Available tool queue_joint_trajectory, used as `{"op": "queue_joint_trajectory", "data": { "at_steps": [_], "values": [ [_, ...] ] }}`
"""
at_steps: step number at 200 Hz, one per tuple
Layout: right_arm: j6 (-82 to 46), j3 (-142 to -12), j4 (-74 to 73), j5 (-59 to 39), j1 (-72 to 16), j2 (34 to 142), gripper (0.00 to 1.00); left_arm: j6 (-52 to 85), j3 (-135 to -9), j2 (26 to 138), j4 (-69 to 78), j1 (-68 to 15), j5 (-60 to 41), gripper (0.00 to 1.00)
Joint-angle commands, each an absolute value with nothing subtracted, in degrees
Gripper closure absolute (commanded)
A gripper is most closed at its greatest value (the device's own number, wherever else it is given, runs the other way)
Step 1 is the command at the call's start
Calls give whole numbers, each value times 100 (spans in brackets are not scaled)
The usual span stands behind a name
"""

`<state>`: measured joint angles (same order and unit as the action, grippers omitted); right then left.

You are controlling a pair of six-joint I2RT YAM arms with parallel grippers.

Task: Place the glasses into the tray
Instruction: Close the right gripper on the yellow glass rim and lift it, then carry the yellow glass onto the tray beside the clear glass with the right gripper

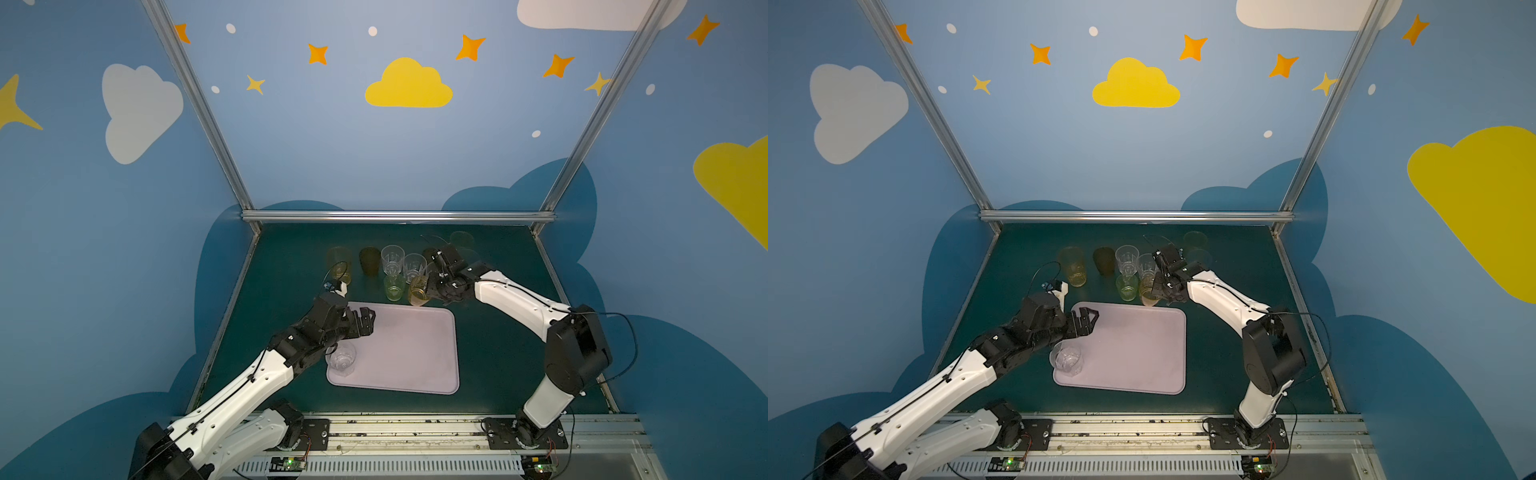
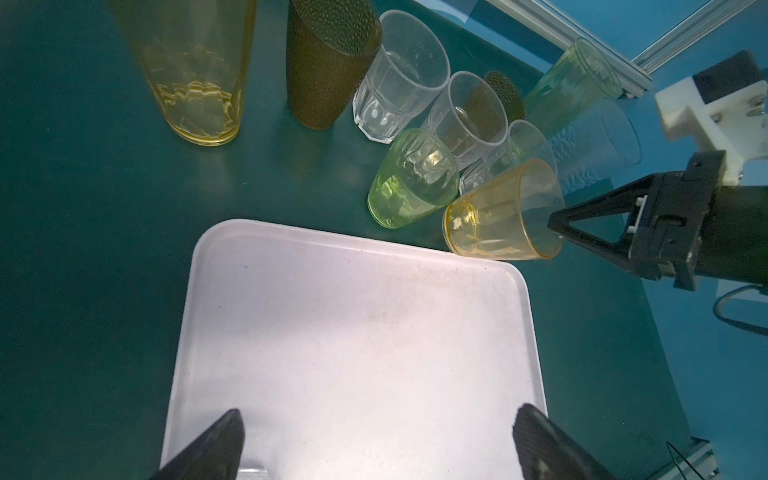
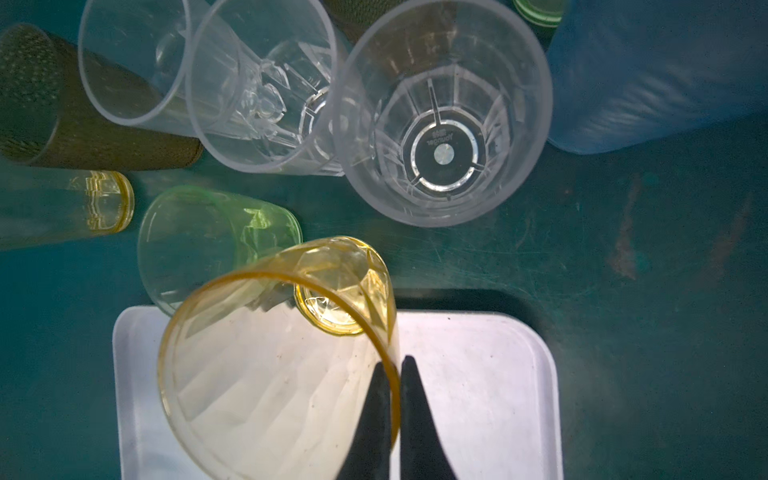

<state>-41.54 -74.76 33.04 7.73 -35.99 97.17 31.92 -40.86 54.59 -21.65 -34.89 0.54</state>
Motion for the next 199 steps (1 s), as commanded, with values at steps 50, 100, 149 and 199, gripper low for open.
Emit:
{"op": "queue_joint_trajectory", "data": {
  "at_steps": [50, 100, 149, 199],
  "values": [
    [-3910, -7282, 3566, 657, -4043, 9260, 100, 3237, -4222, 5306, -2492, -3471, 62, 0],
    [-3997, -7171, 3459, 647, -4556, 9120, 100, 3498, -4253, 4762, -3175, -3476, 185, 0],
    [-4061, -7320, 3227, 559, -5032, 9318, 100, 3732, -4315, 4138, -3961, -3463, 322, 0],
    [-4057, -7681, 3026, 423, -5560, 9844, 100, 3777, -4355, 3626, -4639, -3455, 624, 0]
  ]
}}
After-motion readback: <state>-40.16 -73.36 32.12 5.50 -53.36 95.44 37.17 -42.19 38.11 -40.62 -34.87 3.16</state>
